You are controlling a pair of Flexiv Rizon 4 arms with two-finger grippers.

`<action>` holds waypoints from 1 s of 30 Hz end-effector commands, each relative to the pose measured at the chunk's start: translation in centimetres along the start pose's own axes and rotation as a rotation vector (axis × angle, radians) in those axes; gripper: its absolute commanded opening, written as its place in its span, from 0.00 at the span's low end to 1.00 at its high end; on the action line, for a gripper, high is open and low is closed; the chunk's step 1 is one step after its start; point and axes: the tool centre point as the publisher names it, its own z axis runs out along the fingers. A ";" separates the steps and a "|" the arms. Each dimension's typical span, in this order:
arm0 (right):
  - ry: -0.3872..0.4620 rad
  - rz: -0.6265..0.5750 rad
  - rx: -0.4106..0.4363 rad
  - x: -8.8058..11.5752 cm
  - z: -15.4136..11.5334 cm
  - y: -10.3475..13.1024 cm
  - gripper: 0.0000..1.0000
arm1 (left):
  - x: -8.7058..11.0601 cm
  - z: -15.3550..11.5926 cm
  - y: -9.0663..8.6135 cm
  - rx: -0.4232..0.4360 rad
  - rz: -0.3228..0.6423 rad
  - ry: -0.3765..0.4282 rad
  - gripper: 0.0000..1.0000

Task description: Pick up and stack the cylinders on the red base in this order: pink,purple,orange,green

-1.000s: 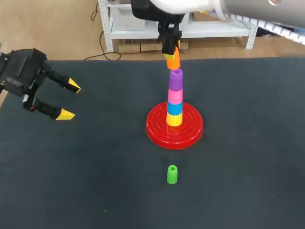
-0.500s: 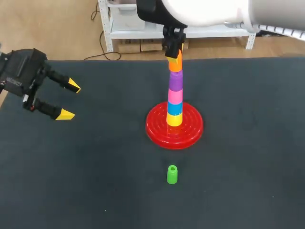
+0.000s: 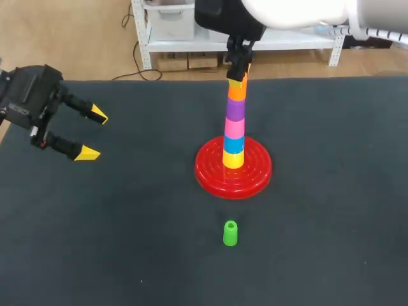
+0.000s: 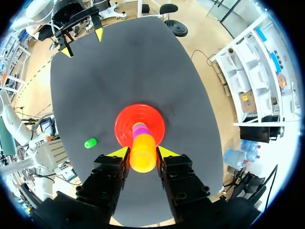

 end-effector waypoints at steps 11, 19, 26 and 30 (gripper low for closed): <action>0.038 -0.016 -0.053 -1.0 1.4 -0.9 0.00 | 0.1 0.0 -0.1 -0.003 0.003 -0.004 1.00; 0.056 -0.009 -0.061 -1.0 1.8 -0.8 0.00 | 0.1 0.0 -0.1 -0.003 0.003 -0.004 1.00; 0.021 0.012 0.026 -0.6 1.1 -0.2 1.00 | 0.1 0.0 -0.1 -0.003 0.003 -0.004 1.00; 0.010 0.024 0.078 -0.4 0.5 0.2 1.00 | 0.1 0.0 -0.1 -0.003 0.003 -0.004 1.00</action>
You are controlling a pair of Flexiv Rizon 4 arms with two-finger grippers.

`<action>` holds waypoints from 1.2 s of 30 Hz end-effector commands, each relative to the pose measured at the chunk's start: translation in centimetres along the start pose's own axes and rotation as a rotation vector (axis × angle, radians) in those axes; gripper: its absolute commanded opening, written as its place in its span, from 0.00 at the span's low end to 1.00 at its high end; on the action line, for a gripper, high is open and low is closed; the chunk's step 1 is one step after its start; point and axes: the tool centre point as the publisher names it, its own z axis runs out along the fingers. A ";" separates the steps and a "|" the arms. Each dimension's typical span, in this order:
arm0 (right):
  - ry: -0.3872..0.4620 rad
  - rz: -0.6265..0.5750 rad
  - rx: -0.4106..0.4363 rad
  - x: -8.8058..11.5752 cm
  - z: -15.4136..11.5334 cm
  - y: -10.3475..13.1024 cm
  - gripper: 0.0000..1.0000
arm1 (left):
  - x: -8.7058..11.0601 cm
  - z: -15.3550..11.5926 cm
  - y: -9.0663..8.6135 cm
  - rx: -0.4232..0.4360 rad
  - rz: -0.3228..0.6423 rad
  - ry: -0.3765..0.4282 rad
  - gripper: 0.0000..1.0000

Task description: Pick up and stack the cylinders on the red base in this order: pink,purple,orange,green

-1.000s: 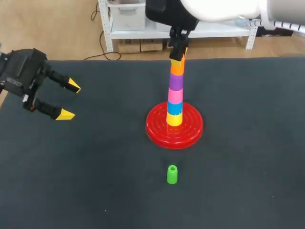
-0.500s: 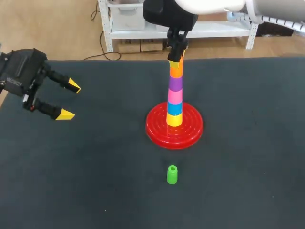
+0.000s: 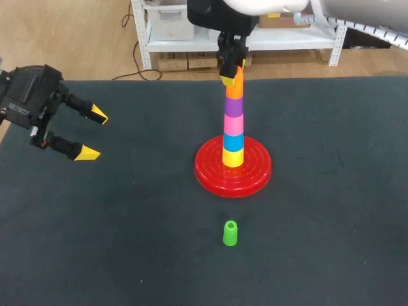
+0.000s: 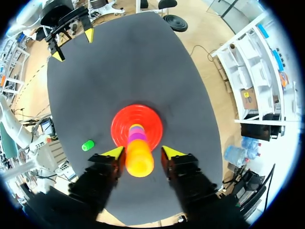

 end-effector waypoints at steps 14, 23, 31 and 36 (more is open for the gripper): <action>-0.066 -0.002 0.297 2.2 -5.8 6.9 1.00 | 0.1 0.0 -0.1 -0.003 0.003 -0.004 1.00; -0.063 -0.009 0.284 3.5 -4.9 11.7 1.00 | 0.1 0.0 -0.1 -0.003 0.003 -0.004 1.00; -0.106 -0.018 0.212 4.9 -1.7 14.5 1.00 | 0.1 0.0 -0.1 -0.003 0.003 -0.004 1.00; -0.109 -0.036 0.131 5.1 0.7 15.8 1.00 | 0.1 0.0 -0.1 -0.003 0.003 -0.004 1.00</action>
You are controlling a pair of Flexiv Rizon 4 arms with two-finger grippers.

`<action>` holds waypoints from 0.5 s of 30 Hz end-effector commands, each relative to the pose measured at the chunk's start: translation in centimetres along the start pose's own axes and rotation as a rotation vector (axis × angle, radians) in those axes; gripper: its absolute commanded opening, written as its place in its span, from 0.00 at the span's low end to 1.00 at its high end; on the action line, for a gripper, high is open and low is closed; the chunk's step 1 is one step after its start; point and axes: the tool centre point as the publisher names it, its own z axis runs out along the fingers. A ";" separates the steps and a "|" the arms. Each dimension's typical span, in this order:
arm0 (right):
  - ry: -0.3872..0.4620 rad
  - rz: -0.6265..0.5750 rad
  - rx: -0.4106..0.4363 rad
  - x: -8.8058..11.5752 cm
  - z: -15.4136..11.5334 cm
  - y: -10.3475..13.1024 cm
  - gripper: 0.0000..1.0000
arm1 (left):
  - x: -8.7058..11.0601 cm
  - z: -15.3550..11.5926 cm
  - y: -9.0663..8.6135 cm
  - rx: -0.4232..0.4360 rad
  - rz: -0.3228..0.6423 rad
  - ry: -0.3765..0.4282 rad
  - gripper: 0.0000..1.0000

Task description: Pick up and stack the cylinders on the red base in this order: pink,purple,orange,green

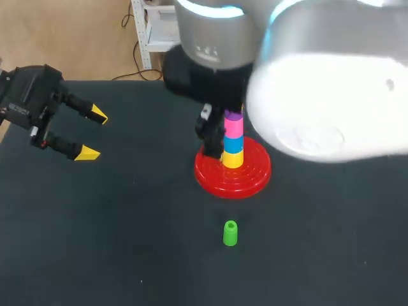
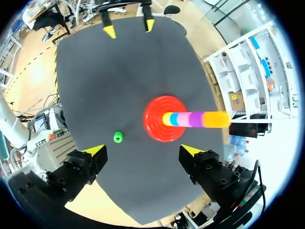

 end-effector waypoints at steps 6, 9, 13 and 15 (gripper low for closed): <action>-0.059 -0.029 -0.103 0.6 4.3 2.1 1.00 | 0.1 0.0 -0.1 -0.003 0.003 -0.004 1.00; -0.043 -0.062 -0.135 0.4 5.2 2.5 1.00 | 0.1 0.0 -0.1 -0.003 0.003 -0.004 1.00; -0.016 -0.087 -0.168 -0.1 7.2 3.2 1.00 | 0.1 0.0 -0.1 -0.003 0.003 -0.004 1.00; -0.008 -0.085 -0.176 -0.1 8.5 3.5 1.00 | 0.1 0.0 -0.1 -0.003 0.003 -0.004 1.00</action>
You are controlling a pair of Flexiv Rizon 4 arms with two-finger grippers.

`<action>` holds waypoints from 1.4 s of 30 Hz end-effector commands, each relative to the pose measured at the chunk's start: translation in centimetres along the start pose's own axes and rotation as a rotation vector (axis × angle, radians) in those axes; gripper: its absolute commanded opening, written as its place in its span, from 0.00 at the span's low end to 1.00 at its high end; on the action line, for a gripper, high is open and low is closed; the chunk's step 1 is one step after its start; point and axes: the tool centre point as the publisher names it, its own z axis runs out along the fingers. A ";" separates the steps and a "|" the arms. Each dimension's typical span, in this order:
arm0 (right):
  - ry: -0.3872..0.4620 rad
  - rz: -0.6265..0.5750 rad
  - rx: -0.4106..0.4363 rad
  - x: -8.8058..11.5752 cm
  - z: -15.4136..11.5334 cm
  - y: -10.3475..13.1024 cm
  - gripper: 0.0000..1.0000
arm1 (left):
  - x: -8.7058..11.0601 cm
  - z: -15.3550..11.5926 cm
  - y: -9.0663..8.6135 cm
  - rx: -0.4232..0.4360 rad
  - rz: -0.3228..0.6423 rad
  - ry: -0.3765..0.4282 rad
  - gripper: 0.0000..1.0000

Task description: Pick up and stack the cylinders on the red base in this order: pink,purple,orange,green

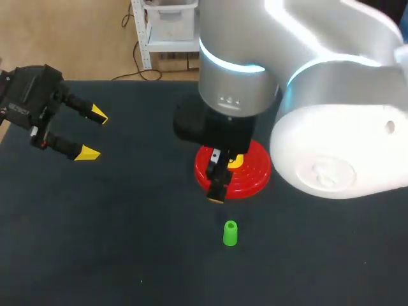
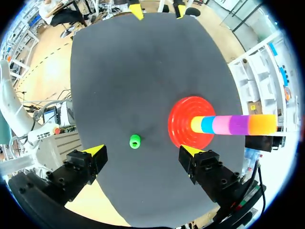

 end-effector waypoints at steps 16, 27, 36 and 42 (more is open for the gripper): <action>0.038 0.094 -0.134 1.5 9.1 1.6 1.00 | 0.1 0.0 -0.1 -0.003 0.003 -0.004 1.00; 0.051 0.120 -0.135 2.2 10.4 1.5 1.00 | 0.1 0.0 -0.1 -0.003 0.003 -0.004 1.00; 0.038 0.132 -0.159 2.4 12.1 1.9 1.00 | 0.1 0.0 -0.1 -0.003 0.003 -0.004 1.00; 0.047 0.132 -0.154 2.5 12.7 1.7 1.00 | 0.1 0.0 -0.1 -0.003 0.003 -0.004 1.00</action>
